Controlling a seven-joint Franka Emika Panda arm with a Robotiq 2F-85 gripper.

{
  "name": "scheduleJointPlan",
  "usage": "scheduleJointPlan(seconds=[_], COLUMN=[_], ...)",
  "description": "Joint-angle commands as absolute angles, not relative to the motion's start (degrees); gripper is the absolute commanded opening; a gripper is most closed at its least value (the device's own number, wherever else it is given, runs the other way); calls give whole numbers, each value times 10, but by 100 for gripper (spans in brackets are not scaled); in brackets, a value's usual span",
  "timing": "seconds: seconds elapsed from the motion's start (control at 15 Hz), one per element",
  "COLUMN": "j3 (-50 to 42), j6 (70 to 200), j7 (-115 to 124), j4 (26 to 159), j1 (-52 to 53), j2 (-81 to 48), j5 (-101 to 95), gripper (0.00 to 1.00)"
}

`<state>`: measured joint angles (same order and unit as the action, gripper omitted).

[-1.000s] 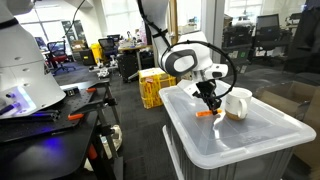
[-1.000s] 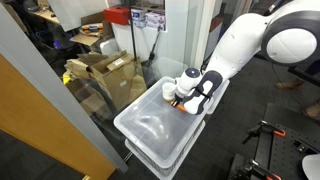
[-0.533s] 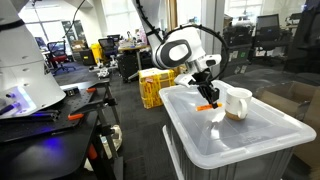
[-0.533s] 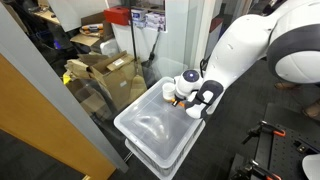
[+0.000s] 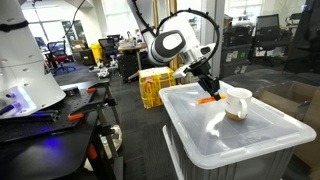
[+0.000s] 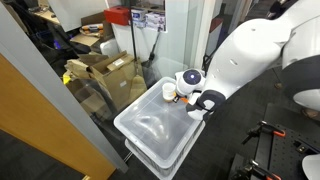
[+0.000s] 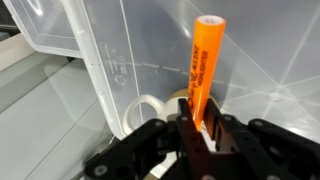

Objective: Put the marker in the white mug

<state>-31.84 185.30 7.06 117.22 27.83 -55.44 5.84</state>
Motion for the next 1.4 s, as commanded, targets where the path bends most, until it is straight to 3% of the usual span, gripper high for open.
scheduleJointPlan(seconds=[0.0, 1.33], j3=[-382, -603], j6=[1868, 1838], j7=[97, 269], j4=[1206, 1144], j1=[351, 565], j2=[-555, -850], j5=[88, 270], gripper=[5, 5])
